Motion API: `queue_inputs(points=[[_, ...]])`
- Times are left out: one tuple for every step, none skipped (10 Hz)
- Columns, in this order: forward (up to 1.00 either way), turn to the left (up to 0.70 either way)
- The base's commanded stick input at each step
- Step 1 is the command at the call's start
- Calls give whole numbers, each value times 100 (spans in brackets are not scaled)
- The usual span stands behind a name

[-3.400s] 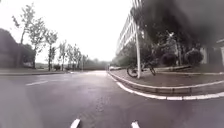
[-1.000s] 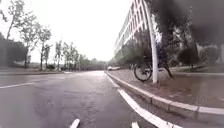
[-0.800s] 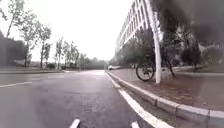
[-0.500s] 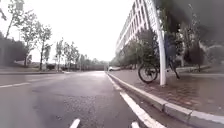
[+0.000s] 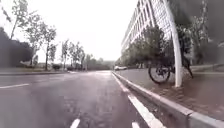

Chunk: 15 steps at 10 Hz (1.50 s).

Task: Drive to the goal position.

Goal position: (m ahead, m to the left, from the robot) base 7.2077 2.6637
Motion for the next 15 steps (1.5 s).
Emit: queue_inputs(points=[[70, 0], [70, 0], [70, 0], [70, 0], [70, 0], [70, 0], [70, 0], [70, 0], [70, 0], [70, 0], [70, 0], [70, 0], [70, 0], [70, 0], [70, -6]])
